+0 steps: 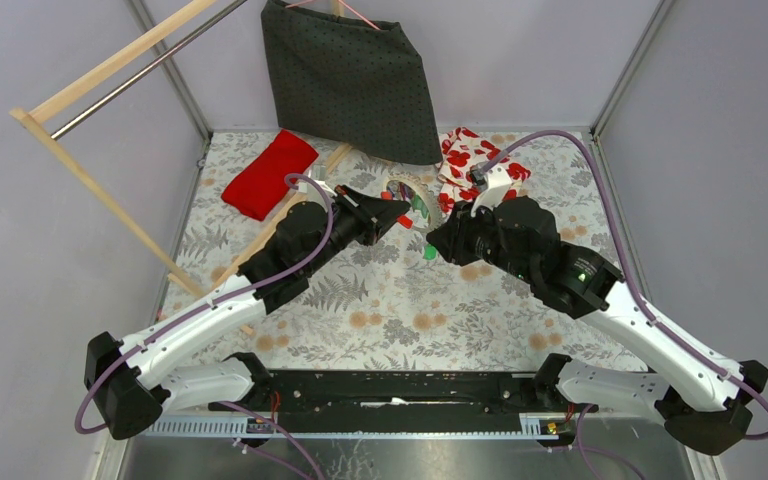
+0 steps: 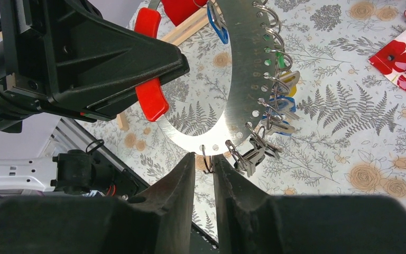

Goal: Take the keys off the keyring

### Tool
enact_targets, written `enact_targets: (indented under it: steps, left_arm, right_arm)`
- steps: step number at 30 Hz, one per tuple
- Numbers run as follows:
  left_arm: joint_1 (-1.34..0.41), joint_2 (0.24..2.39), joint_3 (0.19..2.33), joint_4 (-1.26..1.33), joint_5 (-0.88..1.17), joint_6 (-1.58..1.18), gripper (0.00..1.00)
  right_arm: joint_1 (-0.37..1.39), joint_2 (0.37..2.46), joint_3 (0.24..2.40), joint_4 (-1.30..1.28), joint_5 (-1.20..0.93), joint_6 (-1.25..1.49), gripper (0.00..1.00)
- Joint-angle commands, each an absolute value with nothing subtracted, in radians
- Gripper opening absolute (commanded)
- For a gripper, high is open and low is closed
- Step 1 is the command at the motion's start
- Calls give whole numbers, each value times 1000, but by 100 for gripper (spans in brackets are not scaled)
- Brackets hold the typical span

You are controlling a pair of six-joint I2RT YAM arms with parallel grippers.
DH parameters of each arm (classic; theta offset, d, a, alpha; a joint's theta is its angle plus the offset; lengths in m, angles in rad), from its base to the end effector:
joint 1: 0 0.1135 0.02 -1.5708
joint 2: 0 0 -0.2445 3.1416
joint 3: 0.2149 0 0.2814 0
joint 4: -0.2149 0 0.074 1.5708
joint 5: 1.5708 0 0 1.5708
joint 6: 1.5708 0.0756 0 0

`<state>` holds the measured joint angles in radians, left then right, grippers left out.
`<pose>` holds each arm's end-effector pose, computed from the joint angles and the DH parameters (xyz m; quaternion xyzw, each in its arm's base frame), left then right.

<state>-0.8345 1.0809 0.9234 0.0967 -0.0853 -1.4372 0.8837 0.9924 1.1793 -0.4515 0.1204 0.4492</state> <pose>0.2297 -0.2439 0.3363 -0.2439 0.6862 -0.6078 0.3167 0.1905 0.2178 0.3893 -0.1352 0.7820 0.3374 0.5063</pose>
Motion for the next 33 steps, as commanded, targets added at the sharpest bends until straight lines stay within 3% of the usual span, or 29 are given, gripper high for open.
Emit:
enact_targets:
  steps: [1, 20, 33]
  left_arm:
    - [-833, 1037, 974, 155, -95, -1462, 0]
    - [-833, 1034, 968, 153, -89, -1465, 0]
    - [-832, 1021, 934, 128, -50, -1400, 0]
  right_arm:
    - [891, 1006, 1187, -445, 155, 443, 26]
    - [891, 1040, 1213, -487, 187, 439, 23]
    - [892, 1099, 1331, -646, 134, 444, 2]
